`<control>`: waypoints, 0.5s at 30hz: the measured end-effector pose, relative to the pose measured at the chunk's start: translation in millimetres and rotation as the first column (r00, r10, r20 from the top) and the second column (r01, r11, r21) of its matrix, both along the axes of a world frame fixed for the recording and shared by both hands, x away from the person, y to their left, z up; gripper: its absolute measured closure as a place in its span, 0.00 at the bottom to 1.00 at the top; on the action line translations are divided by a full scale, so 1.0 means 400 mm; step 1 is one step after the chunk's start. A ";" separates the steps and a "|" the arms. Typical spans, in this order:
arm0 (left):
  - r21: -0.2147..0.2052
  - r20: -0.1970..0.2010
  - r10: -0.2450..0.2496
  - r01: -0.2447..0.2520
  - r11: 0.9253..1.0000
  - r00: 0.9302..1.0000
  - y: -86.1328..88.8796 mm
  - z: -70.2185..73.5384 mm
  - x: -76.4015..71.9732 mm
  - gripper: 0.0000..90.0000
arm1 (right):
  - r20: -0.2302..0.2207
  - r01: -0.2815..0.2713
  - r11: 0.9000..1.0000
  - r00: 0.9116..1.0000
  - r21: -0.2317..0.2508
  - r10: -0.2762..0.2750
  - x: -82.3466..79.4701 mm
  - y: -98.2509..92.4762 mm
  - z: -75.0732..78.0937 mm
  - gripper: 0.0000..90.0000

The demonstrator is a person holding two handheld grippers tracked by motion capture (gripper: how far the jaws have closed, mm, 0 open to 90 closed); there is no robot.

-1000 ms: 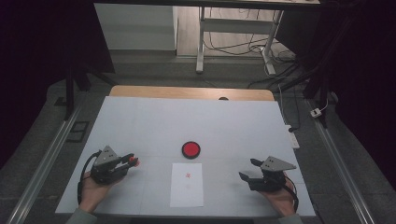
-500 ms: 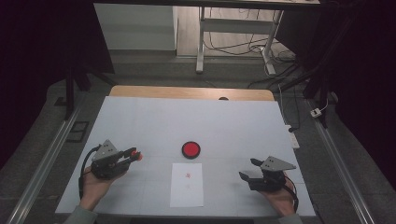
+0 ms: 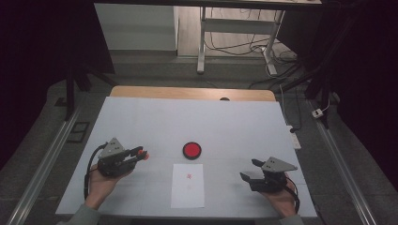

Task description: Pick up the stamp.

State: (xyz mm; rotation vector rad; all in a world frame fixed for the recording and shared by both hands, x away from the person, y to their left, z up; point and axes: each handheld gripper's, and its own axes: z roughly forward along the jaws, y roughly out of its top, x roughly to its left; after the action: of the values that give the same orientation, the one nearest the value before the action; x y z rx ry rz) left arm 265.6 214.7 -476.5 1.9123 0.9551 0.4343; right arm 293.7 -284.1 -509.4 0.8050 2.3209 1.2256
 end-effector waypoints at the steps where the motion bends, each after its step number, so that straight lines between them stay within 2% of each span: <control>1: 0.000 -0.001 -0.003 0.003 1.000 1.000 -0.002 0.001 0.001 0.80 | 0.001 0.001 1.000 1.000 -0.003 -0.001 0.000 0.000 0.000 0.31; 15: -0.002 0.000 -0.051 0.051 0.999 0.999 -0.051 0.012 0.019 0.80 | 0.008 0.007 1.000 1.000 0.010 -0.007 -0.001 0.000 0.002 0.31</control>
State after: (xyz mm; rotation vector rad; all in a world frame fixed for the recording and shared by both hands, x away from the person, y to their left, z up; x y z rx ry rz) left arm 273.1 194.3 -471.5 1.9304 0.9041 0.4035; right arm 293.1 -284.2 -508.5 0.8091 2.3056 1.2359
